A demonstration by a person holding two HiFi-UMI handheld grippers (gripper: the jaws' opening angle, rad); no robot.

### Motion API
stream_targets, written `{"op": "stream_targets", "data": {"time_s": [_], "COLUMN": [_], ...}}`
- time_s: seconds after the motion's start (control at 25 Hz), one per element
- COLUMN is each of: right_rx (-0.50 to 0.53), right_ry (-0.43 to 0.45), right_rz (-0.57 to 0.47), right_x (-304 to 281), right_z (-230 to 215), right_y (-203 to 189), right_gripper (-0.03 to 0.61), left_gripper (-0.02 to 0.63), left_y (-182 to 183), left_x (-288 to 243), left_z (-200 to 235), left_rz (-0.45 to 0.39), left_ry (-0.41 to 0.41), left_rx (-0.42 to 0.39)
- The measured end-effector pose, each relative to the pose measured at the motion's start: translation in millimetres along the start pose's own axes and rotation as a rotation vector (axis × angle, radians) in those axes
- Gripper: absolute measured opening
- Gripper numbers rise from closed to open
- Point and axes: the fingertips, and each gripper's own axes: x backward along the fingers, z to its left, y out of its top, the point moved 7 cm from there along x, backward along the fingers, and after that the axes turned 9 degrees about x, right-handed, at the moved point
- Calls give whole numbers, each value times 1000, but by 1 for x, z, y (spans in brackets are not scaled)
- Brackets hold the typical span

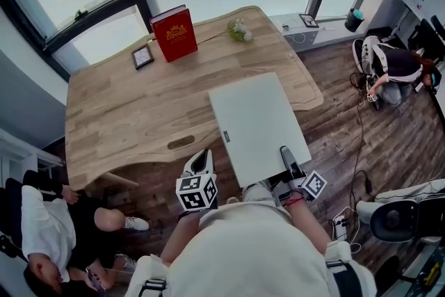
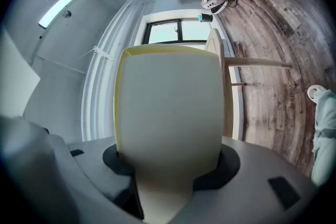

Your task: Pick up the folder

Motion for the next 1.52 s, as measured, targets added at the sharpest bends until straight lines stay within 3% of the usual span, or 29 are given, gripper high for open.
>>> {"op": "stream_targets", "data": {"time_s": [0.6,0.84,1.52], "right_rx": [-39,17,8], "right_ry": [8,-4,16], "right_rz": [-35,-1,48], "right_x": [8,4,-8], "right_z": [7,9,11], "right_y": [5,4,-1], "right_gripper": [281,279,279], "left_gripper": [21,21,21], "left_y": [0,-2,-1], "left_x": [2,2,-1], "left_z": [1,4,7], "left_rz": [7,10,9], "left_ry": [4,8,24], "left_rx": [-3,3,22]}}
